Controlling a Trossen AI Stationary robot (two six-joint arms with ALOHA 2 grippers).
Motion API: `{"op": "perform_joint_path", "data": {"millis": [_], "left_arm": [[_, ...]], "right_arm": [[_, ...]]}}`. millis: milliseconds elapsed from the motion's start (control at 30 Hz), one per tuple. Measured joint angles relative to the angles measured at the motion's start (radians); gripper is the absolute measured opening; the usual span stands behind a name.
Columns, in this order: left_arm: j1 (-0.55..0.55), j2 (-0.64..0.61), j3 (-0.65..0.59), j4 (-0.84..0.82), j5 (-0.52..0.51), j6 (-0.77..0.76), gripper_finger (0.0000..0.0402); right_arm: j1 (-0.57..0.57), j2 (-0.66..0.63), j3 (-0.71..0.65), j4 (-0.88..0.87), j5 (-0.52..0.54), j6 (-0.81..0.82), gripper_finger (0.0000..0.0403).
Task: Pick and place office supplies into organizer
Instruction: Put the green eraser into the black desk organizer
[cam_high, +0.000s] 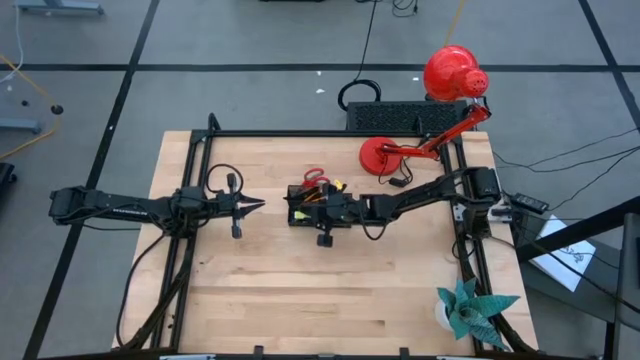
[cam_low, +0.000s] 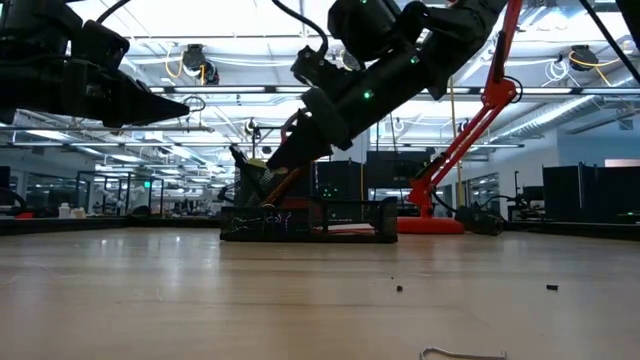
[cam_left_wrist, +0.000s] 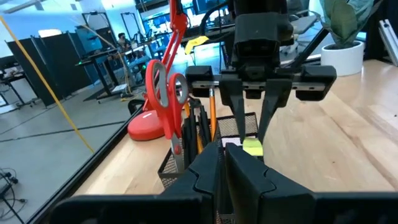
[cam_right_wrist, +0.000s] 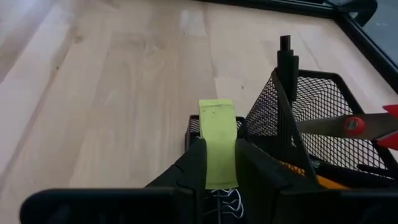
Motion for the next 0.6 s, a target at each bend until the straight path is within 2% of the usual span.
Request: {"op": "perform_joint_path", "data": {"millis": [67,367,600], "left_arm": [[0.000,0.000,0.000,-0.002,-0.002,0.000,0.0037],[0.000,0.000,0.000,-0.007,-0.020,-0.001,0.0037],[0.000,0.000,0.000,-0.007,-0.024,0.000,0.0037]], "right_arm": [[0.005,0.006,0.000,0.004,0.013,-0.007,0.0068],[0.058,0.012,-0.003,-0.046,0.224,-0.097,0.0068],[0.073,0.012,-0.003,-0.074,0.230,-0.115,0.0068]]}}
